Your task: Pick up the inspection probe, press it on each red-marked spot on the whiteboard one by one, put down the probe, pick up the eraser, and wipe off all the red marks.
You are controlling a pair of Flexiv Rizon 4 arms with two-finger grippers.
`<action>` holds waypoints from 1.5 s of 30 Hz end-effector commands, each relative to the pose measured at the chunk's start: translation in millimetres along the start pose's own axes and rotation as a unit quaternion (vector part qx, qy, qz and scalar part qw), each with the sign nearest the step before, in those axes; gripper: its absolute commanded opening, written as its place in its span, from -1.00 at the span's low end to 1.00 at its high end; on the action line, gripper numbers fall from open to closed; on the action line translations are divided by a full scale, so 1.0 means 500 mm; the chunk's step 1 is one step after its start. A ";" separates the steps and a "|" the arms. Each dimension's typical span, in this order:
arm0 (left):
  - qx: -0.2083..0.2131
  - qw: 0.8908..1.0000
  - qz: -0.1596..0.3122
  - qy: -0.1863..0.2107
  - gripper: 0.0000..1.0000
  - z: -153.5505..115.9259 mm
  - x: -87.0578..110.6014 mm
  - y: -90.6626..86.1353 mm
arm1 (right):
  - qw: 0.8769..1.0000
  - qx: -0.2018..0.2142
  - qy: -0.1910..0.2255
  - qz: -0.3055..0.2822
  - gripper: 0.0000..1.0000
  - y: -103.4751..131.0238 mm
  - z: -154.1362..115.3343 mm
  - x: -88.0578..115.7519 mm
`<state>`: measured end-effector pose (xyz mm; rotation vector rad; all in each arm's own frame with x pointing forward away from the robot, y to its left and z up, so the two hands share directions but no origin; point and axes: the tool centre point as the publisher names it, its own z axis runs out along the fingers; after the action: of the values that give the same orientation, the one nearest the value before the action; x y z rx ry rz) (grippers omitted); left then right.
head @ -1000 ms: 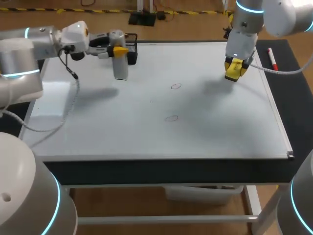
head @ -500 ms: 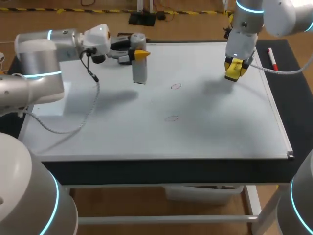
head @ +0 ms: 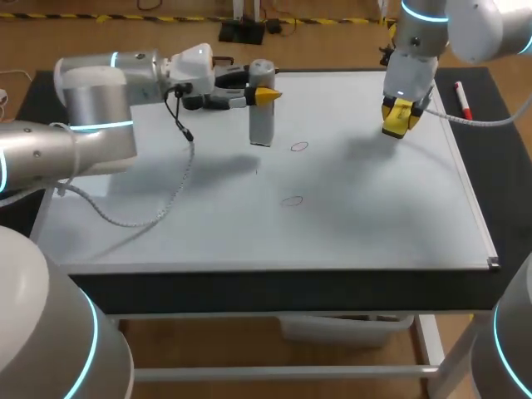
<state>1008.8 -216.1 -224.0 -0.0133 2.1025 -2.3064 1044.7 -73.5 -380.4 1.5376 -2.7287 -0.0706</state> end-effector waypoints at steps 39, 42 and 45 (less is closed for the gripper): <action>0.009 0.997 0.011 -0.072 -1.00 0.150 -0.027 0.072 | 1.000 0.001 0.001 -0.001 -1.00 -0.001 -0.002 0.000; 0.011 0.997 0.011 -0.072 -1.00 0.155 -0.032 0.074 | 1.000 0.001 0.001 -0.001 -1.00 -0.001 -0.002 0.000; 0.012 0.997 0.011 -0.072 -1.00 0.159 -0.036 0.077 | 1.000 0.001 0.001 -0.001 -1.00 -0.001 -0.002 0.000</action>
<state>1024.0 -292.9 -252.0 -0.1547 2.0032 -2.2384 1044.6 -73.5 -380.3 1.5378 -2.7291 -0.0702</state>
